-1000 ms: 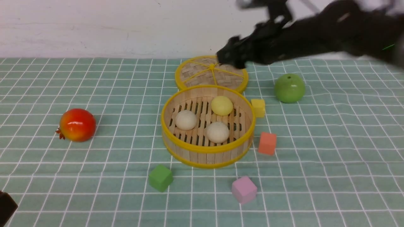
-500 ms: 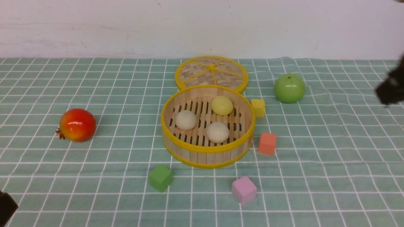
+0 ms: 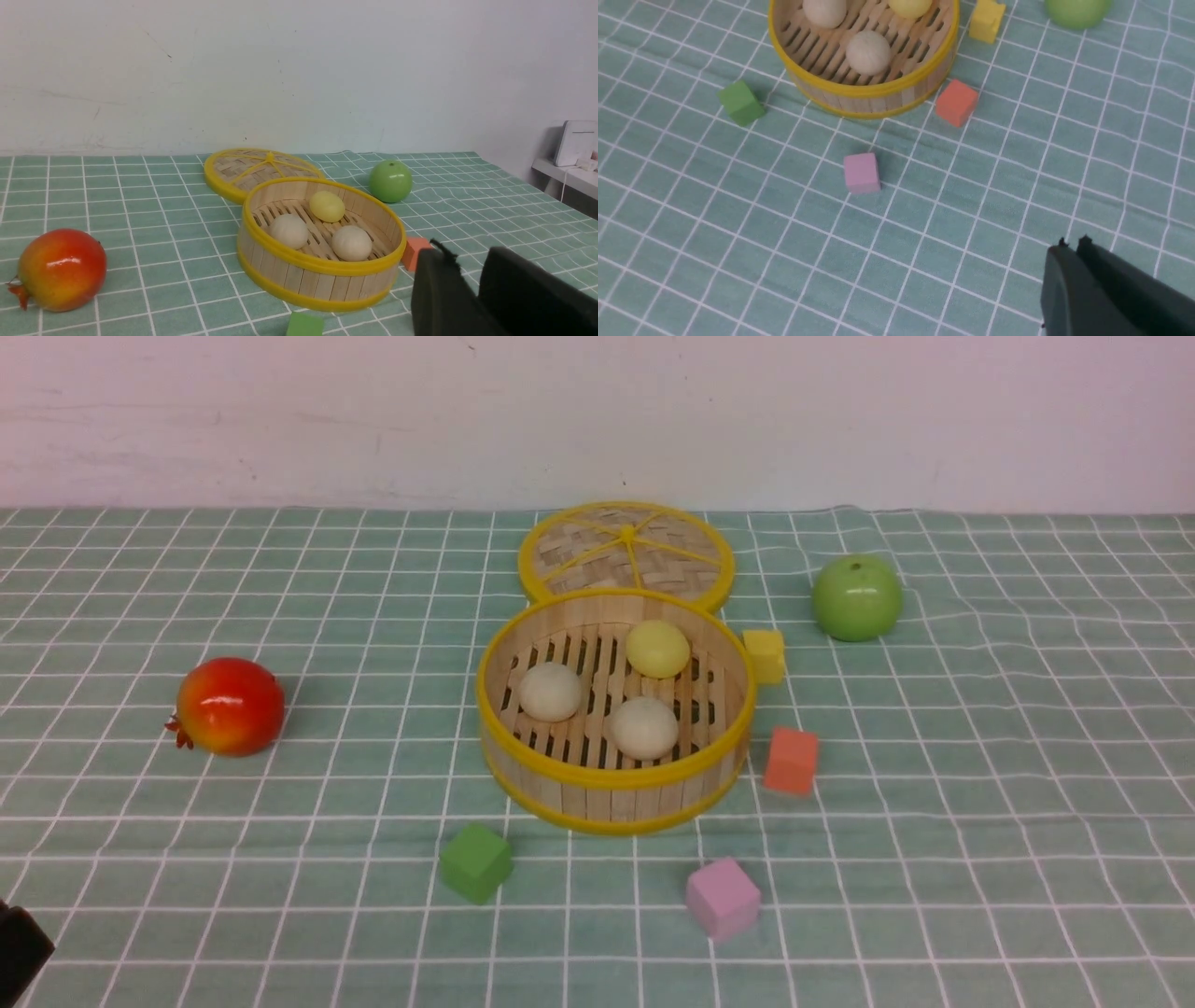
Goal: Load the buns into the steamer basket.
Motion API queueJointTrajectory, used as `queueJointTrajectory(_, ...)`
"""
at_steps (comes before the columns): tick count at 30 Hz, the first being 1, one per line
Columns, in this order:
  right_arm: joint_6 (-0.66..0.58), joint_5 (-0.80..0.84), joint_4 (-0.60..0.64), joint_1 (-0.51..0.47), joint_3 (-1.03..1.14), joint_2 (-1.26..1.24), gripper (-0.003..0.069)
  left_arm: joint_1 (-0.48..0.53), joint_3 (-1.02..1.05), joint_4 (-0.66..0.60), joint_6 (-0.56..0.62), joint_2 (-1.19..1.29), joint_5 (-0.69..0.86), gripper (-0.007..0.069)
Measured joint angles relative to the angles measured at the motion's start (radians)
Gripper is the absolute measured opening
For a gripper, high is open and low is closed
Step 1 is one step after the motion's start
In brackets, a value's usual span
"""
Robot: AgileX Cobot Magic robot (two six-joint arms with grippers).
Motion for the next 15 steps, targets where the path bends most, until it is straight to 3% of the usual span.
queueJointTrajectory(4,-0.044,-0.104,-0.043,-0.061,0.169,-0.180,0.0017,0.000,0.000,0.000,0.000,0.000,0.000,0.0140)
queueJointTrajectory(11,-0.034,-0.624,-0.071,-0.165,0.940,-0.665,-0.0018,0.000,0.000,0.000,0.000,0.000,0.000,0.0144)
queueJointTrajectory(15,0.034,-0.815,-0.079,-0.201,1.276,-0.844,-0.0020,0.000,0.000,0.000,0.000,0.000,0.000,0.0144)
